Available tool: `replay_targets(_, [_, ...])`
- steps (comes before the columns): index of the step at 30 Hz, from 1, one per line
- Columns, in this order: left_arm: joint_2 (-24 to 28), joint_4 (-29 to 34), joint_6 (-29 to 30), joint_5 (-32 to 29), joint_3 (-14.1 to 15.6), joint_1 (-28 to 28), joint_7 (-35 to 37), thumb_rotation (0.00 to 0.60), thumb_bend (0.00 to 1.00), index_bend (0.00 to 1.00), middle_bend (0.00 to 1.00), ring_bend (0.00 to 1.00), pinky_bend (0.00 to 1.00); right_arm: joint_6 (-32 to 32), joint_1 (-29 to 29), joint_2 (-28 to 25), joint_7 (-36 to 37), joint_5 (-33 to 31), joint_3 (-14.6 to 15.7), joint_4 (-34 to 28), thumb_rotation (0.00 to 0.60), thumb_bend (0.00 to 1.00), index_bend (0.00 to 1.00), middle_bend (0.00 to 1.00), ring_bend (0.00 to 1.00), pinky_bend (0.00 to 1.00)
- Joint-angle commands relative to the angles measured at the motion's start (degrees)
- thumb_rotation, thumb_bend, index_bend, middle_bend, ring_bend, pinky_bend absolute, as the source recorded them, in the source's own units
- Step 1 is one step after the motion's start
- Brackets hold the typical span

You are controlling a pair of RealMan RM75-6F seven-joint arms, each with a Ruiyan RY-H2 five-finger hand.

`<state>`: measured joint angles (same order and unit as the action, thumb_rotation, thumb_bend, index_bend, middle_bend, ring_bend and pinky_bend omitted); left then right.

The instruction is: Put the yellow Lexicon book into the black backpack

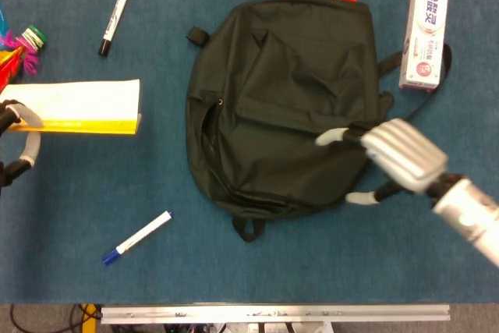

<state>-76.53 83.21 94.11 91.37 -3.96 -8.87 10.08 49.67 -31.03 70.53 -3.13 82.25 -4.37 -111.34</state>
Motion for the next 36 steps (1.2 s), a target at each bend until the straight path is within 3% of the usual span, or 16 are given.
replay_targets(1, [0.29,0.48,0.36,0.34,0.21,0.31,-0.08,0.600,0.38,0.61,0.54,0.50,0.50,-2.40,-3.01,4.78,-4.62,-5.38,-1.56,0.81,0.600,0.00,0.28,0.38,0.29,0.38])
replay_targets(13, [1.22,1.73,1.13,1.47,0.86,1.26,-0.44,0.600,0.38,0.61,0.54,0.50,0.50,-3.90,-9.44,14.16,-15.39,-17.54,-2.07,2.68,0.600,0.00,0.28,0.38,0.29,0.39])
replay_targets(30, [0.99,0.50,1.01,2.00,1.33,1.90,1.16,0.600,0.38,0.61,0.54,0.50,0.50,1.60,-14.88,26.18,-28.72,-28.09,-0.15,10.81,0.600,0.00,0.28,0.38,0.29,0.39])
replay_targets(36, [1.22,-0.02,1.38,2.00,1.40,2.32,2.06,0.600,0.38,0.61,0.54,0.50,0.50,4.13,-15.41,27.30,-30.88,-30.02,-0.67,12.91,0.600,0.11,0.28,0.38,0.29,0.40])
